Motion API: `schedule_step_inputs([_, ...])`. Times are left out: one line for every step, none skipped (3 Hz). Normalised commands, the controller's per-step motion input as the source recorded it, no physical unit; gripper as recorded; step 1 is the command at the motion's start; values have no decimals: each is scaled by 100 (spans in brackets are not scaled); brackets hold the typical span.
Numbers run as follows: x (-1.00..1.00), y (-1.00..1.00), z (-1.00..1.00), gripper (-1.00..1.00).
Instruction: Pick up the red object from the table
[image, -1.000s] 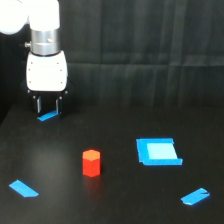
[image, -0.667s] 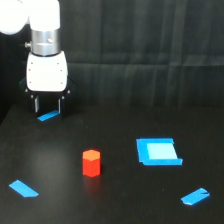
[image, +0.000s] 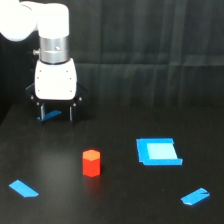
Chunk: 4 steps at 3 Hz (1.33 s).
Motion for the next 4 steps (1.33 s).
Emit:
schedule_step_inputs([85, -69, -20, 100])
schedule_step_inputs([73, -66, -17, 100])
schedule_step_inputs([82, -78, 0, 98])
schedule_step_inputs([53, -84, 20, 99])
